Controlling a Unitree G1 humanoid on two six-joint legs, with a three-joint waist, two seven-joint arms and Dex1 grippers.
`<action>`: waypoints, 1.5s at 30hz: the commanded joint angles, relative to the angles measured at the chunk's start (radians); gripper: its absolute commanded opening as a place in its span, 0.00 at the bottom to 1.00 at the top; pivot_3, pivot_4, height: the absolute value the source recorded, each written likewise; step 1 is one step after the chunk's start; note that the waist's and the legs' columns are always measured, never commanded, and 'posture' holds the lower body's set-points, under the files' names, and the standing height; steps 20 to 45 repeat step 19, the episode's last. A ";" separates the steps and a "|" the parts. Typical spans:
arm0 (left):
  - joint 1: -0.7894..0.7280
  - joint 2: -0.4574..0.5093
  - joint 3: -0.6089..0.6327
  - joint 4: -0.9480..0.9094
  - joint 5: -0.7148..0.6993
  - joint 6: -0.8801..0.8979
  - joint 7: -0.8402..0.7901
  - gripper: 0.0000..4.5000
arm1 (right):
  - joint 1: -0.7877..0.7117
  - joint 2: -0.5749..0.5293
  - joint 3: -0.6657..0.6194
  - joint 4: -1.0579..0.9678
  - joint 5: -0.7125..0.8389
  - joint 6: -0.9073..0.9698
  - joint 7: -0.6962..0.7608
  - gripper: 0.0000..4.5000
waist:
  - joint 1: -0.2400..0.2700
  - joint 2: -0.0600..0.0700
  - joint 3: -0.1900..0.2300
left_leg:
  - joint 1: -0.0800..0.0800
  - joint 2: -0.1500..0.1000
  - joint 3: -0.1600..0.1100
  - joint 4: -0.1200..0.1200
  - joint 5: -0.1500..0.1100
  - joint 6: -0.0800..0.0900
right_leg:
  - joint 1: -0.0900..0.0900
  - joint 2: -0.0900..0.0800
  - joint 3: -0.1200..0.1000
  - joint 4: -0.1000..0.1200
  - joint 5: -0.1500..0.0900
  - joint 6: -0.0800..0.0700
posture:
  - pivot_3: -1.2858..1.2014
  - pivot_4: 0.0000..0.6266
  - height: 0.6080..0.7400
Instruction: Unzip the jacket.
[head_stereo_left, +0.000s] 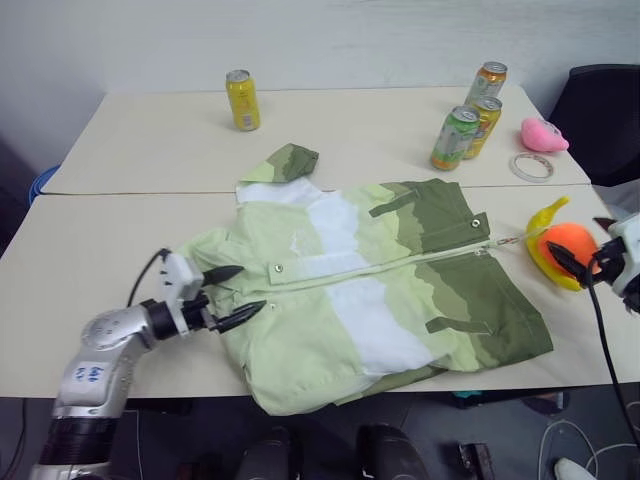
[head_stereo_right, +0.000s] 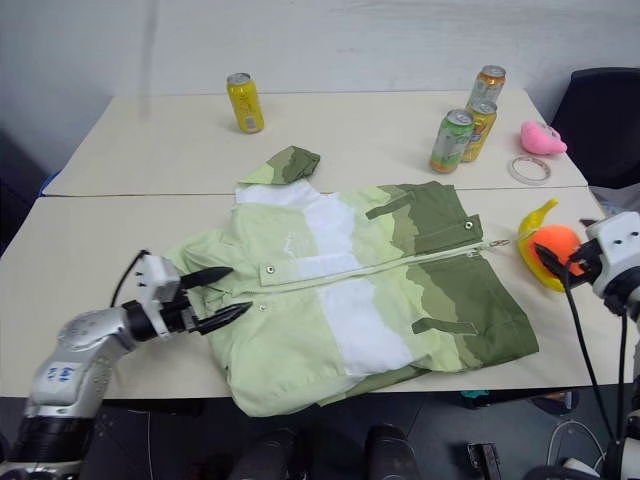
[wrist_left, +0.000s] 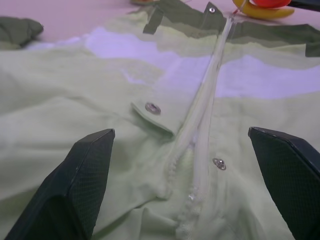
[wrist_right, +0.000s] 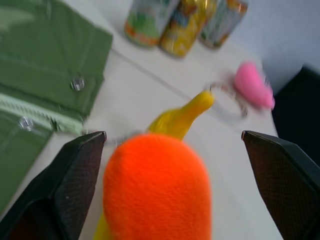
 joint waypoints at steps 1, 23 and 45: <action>0.048 0.062 0.068 -0.038 -0.004 -0.024 -0.044 1.00 | 0.018 -0.047 0.000 -0.134 0.126 0.059 0.212 0.99 | -0.001 0.000 0.000 | 0.001 0.000 0.000 -0.001 0.000 0.000 | 0.000 0.000 0.000 -0.001 0.000 0.000 | 0.52 0.24 1.00; 0.281 0.033 0.102 -0.065 0.152 -0.283 0.000 1.00 | 0.272 0.154 0.236 -0.470 0.149 0.094 0.423 0.99 | 0.014 -0.003 0.002 | -0.001 -0.001 -0.002 -0.002 -0.003 0.002 | 0.001 -0.003 -0.002 -0.008 0.000 0.000 | 0.52 0.24 1.00; 0.281 0.033 0.102 -0.065 0.152 -0.283 0.000 1.00 | 0.272 0.154 0.236 -0.470 0.149 0.094 0.423 0.99 | 0.014 -0.003 0.002 | -0.001 -0.001 -0.002 -0.002 -0.003 0.002 | 0.001 -0.003 -0.002 -0.008 0.000 0.000 | 0.52 0.24 1.00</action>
